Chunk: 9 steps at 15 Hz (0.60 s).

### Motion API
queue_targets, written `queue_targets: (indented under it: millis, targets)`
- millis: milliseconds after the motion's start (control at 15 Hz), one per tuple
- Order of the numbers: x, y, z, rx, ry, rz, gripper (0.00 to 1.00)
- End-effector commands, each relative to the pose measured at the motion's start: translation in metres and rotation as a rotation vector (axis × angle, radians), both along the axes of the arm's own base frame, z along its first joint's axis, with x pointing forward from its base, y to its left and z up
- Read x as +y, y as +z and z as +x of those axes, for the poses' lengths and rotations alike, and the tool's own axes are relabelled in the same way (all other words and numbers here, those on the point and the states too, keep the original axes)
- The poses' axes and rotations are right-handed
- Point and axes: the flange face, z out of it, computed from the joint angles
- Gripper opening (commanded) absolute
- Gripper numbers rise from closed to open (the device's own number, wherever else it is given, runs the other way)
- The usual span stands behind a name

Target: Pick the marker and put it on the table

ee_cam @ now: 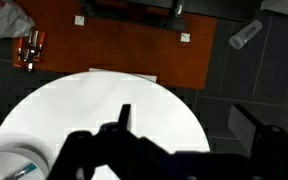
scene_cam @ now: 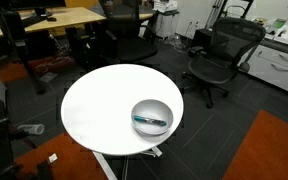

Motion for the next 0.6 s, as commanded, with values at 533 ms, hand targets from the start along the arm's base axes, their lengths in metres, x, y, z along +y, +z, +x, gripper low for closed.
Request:
queue_targets:
  millis: [533]
  targets:
    - [-0.002, 0.005, 0.013, -0.041, -0.027, -0.002, 1.0]
